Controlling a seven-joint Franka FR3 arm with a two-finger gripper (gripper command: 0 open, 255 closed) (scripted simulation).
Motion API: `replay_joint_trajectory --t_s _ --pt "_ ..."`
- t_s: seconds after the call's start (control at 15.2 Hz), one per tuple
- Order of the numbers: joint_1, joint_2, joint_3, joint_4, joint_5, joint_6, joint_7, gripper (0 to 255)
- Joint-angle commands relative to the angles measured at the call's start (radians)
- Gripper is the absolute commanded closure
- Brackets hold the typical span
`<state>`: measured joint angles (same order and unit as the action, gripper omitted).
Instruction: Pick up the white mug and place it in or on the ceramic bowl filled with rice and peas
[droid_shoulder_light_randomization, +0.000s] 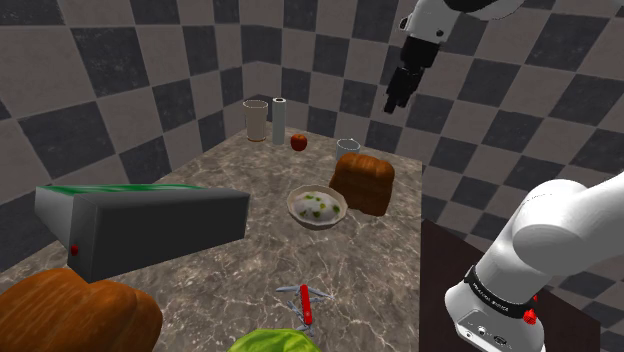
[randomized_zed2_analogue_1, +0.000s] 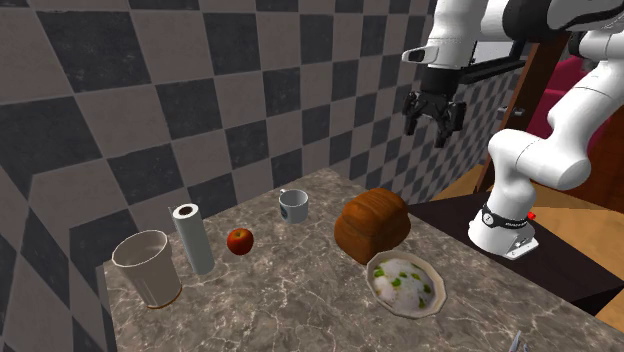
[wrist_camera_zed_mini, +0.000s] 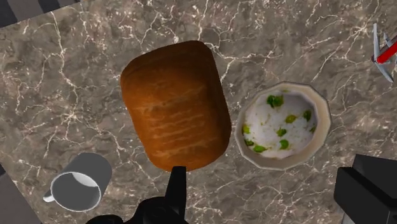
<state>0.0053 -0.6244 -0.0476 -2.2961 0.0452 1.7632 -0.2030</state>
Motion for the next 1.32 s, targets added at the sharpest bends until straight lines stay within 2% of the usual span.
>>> replay_joint_trajectory --t_s 0.0,0.59,1.25 --pt "-0.005 0.060 -0.016 -0.001 -0.013 0.055 -0.027 0" --pt "-0.025 0.347 -0.081 0.061 -0.042 0.251 -0.135 0" --pt "-0.054 0.709 -0.130 0.249 -0.028 0.396 -0.251 0"
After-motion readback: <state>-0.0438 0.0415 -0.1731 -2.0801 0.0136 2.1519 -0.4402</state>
